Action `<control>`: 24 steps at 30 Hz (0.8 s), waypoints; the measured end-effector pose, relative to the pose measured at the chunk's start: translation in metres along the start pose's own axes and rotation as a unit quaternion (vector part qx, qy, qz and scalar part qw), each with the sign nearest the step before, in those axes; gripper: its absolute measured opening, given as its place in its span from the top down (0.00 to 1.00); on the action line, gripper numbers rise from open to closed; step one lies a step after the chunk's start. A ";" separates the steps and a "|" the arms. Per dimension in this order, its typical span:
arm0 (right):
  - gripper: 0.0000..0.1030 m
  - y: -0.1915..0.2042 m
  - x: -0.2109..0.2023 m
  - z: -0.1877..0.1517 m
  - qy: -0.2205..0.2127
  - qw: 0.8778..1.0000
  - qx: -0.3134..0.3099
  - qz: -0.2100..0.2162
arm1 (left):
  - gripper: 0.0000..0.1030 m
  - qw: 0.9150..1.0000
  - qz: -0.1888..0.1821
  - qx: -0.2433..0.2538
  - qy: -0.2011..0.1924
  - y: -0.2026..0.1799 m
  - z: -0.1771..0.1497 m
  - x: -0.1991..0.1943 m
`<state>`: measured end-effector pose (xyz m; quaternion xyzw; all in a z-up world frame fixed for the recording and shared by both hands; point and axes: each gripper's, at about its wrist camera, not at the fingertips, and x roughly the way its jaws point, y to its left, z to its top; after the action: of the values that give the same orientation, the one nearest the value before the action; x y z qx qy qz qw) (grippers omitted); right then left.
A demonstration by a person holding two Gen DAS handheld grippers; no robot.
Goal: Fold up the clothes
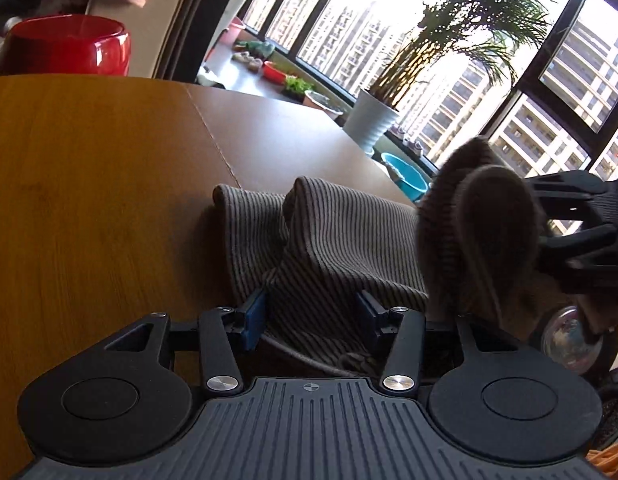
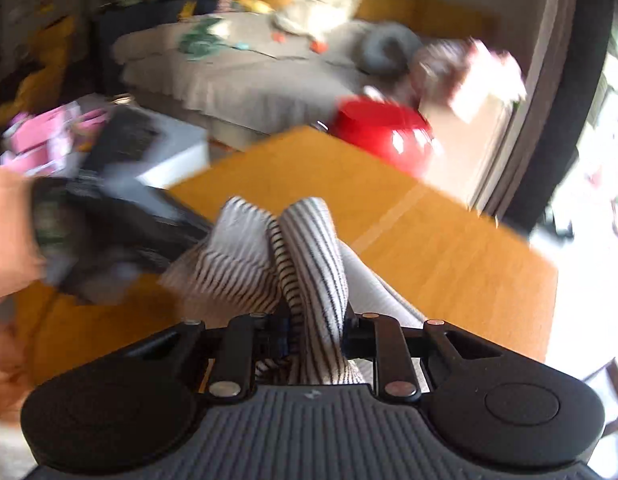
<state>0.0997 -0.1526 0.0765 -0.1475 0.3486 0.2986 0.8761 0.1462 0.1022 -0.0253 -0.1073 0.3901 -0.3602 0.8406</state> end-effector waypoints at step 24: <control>0.78 0.018 -0.031 0.022 -0.061 0.996 -0.050 0.049 | 0.39 0.973 -0.060 0.210 -0.071 -0.086 -0.005 -0.013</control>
<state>0.0820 -0.1417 0.1133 -0.1557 0.2863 0.3662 0.8716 0.0920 0.0501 0.0178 0.0238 0.2382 -0.4752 0.8467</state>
